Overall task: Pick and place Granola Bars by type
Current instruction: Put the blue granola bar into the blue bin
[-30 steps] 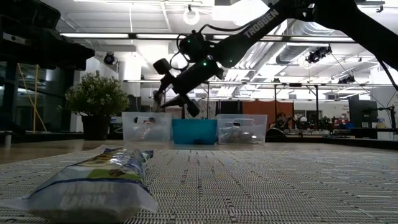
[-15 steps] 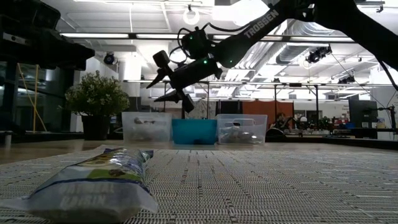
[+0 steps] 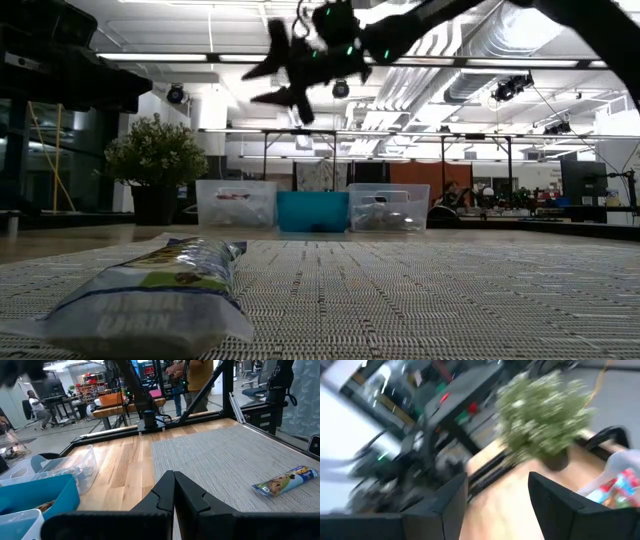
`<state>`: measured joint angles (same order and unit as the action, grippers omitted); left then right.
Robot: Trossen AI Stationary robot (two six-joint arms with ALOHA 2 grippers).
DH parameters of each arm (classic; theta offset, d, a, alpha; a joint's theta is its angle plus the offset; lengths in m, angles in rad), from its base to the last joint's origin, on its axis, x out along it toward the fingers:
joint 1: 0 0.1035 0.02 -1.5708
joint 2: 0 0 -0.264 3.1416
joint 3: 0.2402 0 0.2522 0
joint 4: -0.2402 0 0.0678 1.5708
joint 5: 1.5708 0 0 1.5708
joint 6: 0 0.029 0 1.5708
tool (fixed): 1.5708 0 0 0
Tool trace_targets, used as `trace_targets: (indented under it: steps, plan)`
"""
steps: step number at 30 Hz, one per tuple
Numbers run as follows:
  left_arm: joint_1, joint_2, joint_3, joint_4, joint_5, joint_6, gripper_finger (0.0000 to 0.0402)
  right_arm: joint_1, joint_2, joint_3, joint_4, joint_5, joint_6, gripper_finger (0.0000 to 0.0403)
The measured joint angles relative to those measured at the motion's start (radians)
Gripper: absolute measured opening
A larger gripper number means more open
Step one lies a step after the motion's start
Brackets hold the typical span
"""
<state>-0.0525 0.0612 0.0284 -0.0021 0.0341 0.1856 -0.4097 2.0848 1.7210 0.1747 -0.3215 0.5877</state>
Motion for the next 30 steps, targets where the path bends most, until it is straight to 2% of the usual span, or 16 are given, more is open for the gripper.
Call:
trace_targets:
  steps: [4, 7, 12, 15, 20, 25, 30]
  plan:
    - [0.000, 0.000, 0.000, 0.000, 0.000, 0.000, 0.0001, 0.050, -0.115, 0.000, -0.181, -0.090, -0.079, 0.0193]
    - [0.000, 0.000, 0.000, 0.000, 0.000, 0.000, 0.0001, 0.121, -0.200, 0.000, -0.336, -0.090, -0.141, 0.0193]
    - [0.000, 0.000, 0.000, 0.000, 0.000, 0.000, 0.0001, 0.284, -0.300, 0.000, -0.525, 0.071, -0.169, 0.0193]
    - [0.000, 0.000, 0.000, 0.000, 0.000, 0.000, 0.0001, 0.393, -0.316, 0.000, -0.587, 0.201, -0.131, 0.0193]
    - [0.000, 0.000, 0.000, 0.000, 0.000, 0.000, 0.0001, 0.562, -0.298, 0.000, -0.613, 0.353, -0.002, 0.0193]
    - [0.000, 0.000, 0.000, 0.000, 0.000, 0.000, 0.0001, 0.700, -0.255, -0.001, -0.672, 0.511, 0.228, 0.0193]
    - [0.000, 0.000, 0.000, 0.000, 0.000, 0.000, 0.0001, 0.795, -0.188, -0.002, -0.667, 0.578, 0.450, 0.0193]
